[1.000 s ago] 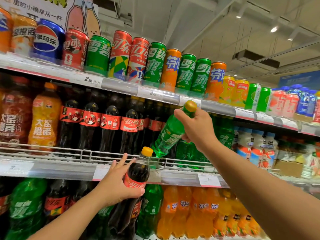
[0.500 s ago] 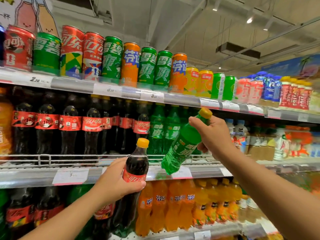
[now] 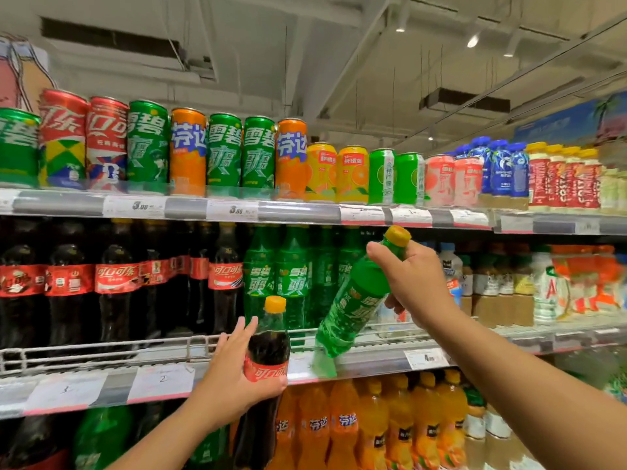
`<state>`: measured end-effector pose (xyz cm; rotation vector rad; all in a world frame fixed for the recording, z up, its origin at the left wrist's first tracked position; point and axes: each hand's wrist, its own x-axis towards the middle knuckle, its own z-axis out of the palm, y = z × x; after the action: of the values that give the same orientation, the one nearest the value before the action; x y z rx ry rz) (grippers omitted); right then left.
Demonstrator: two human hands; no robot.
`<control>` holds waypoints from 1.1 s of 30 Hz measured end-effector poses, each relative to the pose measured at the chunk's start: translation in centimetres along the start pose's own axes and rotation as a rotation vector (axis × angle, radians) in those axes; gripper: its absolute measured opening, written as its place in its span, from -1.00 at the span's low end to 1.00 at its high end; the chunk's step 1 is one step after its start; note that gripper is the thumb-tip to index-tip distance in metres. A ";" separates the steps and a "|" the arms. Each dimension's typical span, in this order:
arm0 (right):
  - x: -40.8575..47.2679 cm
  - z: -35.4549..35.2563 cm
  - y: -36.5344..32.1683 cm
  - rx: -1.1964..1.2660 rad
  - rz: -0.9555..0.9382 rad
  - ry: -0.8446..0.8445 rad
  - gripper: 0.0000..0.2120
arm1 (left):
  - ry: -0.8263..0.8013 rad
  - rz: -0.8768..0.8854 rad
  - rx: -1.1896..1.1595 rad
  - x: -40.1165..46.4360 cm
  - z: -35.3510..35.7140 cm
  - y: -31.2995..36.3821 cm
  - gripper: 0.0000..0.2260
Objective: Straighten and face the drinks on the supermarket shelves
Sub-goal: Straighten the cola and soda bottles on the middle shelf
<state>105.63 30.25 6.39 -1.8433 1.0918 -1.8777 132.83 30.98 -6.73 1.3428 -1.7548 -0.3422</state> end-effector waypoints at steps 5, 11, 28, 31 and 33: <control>2.5 -0.3 1.1 0.041 -0.049 0.076 -0.72 | 0.035 -0.040 -0.030 0.9 1.4 0.3 0.00; 3.7 1.3 4.8 0.037 0.010 0.075 -0.54 | 0.034 -0.086 -0.063 1.4 1.3 -0.2 -0.21; 9.4 4.5 8.3 -0.141 0.133 0.047 -0.56 | -0.018 -0.046 -0.028 1.9 0.8 -0.6 -0.32; 10.2 5.5 7.6 -0.176 0.118 -0.001 -0.56 | -0.034 -0.068 -0.019 1.9 0.7 -0.7 -0.26; 10.3 6.3 7.2 -0.187 0.120 -0.030 -0.48 | -0.041 -0.047 -0.040 1.8 0.6 -0.5 -0.32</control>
<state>108.08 16.51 8.28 -1.8499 1.3764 -1.7273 132.68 29.05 -6.55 1.3584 -1.7433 -0.4309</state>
